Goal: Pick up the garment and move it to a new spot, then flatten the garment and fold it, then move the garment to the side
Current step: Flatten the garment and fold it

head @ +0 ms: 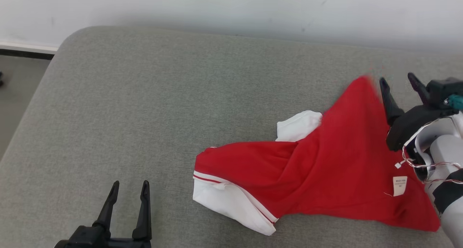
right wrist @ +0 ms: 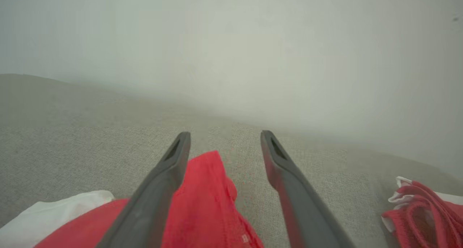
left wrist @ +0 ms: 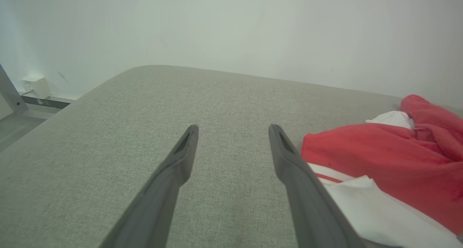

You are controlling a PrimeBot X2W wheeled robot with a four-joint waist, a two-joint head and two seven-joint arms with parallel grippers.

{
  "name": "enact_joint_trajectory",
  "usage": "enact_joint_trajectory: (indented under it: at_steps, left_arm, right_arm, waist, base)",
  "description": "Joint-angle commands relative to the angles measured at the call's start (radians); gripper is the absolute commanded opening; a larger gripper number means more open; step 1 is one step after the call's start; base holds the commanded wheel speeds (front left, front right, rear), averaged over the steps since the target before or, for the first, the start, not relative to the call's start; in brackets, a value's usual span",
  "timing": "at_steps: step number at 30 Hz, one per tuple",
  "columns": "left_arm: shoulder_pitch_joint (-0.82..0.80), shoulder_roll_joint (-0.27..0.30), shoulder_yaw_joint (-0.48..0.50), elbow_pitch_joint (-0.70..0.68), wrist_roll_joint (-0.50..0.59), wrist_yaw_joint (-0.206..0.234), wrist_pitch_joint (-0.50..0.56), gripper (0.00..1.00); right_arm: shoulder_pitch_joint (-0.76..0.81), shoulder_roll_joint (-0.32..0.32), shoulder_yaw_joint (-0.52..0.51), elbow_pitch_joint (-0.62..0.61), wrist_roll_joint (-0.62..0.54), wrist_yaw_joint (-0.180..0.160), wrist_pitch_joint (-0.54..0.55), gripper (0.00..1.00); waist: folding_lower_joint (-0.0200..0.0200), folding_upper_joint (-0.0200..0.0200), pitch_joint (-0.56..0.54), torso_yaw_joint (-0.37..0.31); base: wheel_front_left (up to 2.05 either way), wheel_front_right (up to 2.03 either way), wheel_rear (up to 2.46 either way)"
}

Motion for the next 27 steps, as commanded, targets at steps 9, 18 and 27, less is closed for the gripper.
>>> enact_joint_trajectory:
  at_steps: [9, 18, 27]
  left_arm:
    - [0.019, 0.004, 0.041, -0.01, 0.013, 0.002, -0.003, 1.0]
    - [0.051, 0.015, 0.063, -0.019, 0.018, 0.002, -0.003, 1.0]
    - [0.074, 0.019, 0.065, -0.016, 0.022, 0.002, -0.003, 1.0]
  right_arm:
    - [0.049, -0.005, 0.05, -0.001, 0.079, -0.003, -0.089, 1.0]
    - [0.248, -0.016, -0.082, -0.291, 0.085, -0.003, -0.101, 1.0]
    - [0.523, 0.065, -0.235, -0.577, 0.016, -0.003, -0.101, 1.0]
  waist:
    - [-0.0001, -0.0001, -0.05, -0.095]
    - [-0.0001, -0.0001, -0.09, -0.16]
    - [-0.0001, -0.0001, -0.124, -0.187]
  base:
    - [0.0, 0.0, 0.0]
    - [0.0, 0.0, 0.0]
    - [0.0, 0.0, 0.0]
